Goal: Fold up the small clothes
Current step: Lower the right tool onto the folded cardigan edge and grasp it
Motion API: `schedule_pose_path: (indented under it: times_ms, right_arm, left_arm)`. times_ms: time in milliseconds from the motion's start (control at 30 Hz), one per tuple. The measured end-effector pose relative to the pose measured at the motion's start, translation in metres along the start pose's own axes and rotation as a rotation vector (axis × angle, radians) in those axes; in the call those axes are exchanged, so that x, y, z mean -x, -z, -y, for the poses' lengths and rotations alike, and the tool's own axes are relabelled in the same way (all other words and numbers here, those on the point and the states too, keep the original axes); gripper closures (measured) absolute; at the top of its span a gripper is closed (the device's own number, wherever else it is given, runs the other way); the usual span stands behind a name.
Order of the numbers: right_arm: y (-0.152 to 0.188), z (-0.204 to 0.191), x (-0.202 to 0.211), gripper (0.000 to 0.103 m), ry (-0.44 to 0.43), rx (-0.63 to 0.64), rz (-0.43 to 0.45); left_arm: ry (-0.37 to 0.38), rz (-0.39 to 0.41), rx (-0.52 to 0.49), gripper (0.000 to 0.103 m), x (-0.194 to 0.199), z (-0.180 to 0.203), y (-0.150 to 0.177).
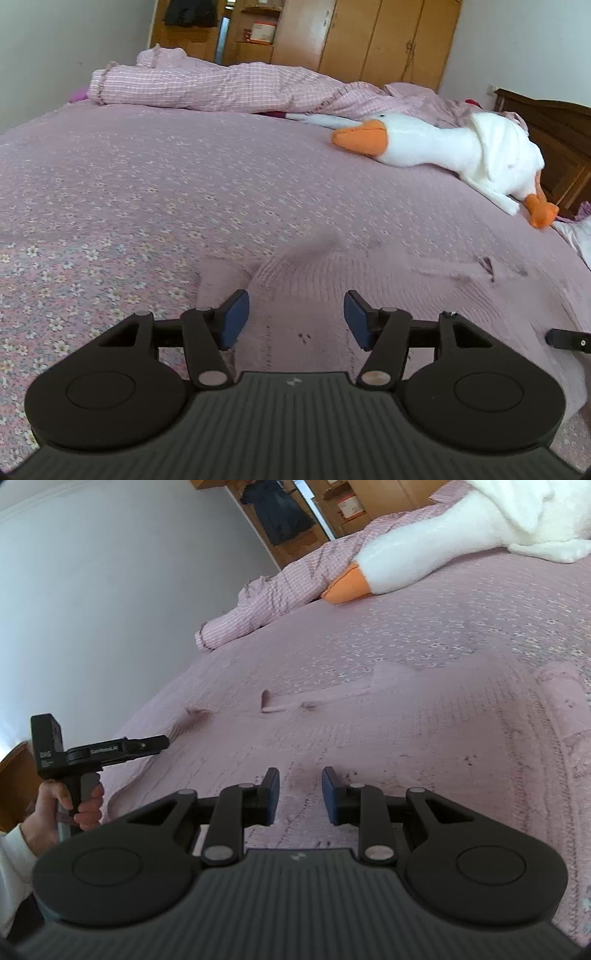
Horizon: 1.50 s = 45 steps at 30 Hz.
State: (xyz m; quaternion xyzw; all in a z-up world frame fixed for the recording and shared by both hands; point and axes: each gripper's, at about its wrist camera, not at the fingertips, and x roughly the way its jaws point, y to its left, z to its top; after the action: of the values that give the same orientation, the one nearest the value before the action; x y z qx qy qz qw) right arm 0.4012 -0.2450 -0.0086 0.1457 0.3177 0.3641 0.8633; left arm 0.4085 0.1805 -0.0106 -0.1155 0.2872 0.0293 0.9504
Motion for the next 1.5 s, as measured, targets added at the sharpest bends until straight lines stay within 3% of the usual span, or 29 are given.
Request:
schedule_pose_path:
  times_ms: [67, 267, 467, 667, 1000, 1033, 1133, 1167, 1500]
  right_arm:
    - [0.001, 0.003, 0.000, 0.075, 0.004, -0.010, 0.004]
    - [0.003, -0.001, 0.007, 0.074, 0.020, 0.001, 0.000]
    - [0.004, 0.007, 0.034, 0.072, 0.075, -0.065, 0.059]
    - [0.009, 0.012, 0.070, 0.072, 0.113, -0.142, 0.136]
    - [0.029, 0.008, 0.113, 0.072, 0.181, -0.215, 0.189]
    - [0.028, 0.010, 0.118, 0.071, 0.187, -0.220, 0.193]
    - [0.027, 0.026, 0.132, 0.048, 0.215, -0.255, 0.213]
    - [0.026, 0.034, 0.135, 0.045, 0.222, -0.279, 0.221]
    - [0.019, 0.098, 0.111, 0.045, 0.271, -0.390, 0.116]
  left_arm:
    - [0.007, 0.004, -0.016, 0.031, 0.001, -0.002, 0.000]
    - [0.008, 0.000, -0.033, 0.031, 0.009, 0.006, 0.010]
    - [0.023, -0.003, -0.022, 0.027, 0.026, 0.007, 0.013]
    - [0.056, 0.017, -0.047, 0.017, 0.067, 0.014, 0.024]
    - [0.072, 0.045, -0.023, 0.013, 0.125, 0.025, 0.050]
    - [0.064, 0.044, -0.032, 0.012, 0.128, 0.027, 0.052]
    - [0.052, 0.051, -0.031, 0.011, 0.136, 0.027, 0.056]
    - [0.056, 0.052, -0.020, 0.010, 0.137, 0.026, 0.056]
    - [0.043, 0.010, 0.001, 0.010, 0.109, 0.019, 0.054]
